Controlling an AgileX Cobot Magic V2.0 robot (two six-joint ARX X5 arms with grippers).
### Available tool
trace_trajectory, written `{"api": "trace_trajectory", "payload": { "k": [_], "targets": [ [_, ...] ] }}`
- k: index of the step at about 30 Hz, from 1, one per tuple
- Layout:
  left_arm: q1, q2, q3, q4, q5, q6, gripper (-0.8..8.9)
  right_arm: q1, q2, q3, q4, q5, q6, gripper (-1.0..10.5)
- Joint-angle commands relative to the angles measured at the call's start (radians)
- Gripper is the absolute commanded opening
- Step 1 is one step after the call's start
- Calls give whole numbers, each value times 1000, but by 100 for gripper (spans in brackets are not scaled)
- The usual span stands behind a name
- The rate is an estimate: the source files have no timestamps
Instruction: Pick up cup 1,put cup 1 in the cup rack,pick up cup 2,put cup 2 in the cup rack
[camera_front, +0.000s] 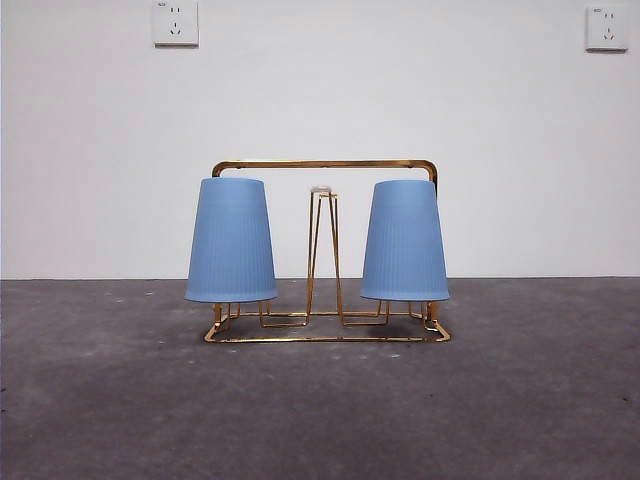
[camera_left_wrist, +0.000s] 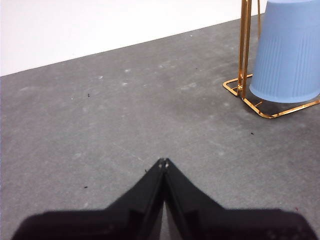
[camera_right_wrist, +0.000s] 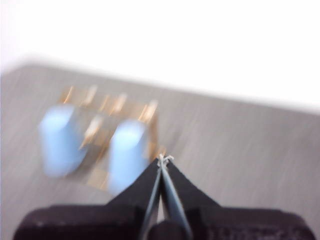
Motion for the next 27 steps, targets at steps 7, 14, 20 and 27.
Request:
{"api": "trace_trajectory", "payload": {
  "k": [7,14,20,27],
  "targets": [
    [4,0,-10,4,5,-6,-3,-201,-173,-393,371,-96,-43,2],
    [4,0,-10,4,5,-6,-3,-201,-337,-715,537,5,8,2],
    [4,0,-10,4,5,-6,-3,-200,-428,-905,611,52,103,2],
    [4,0,-10,3,5,-6,-3,-199,-439,-985,591,71,135,2]
  ]
}}
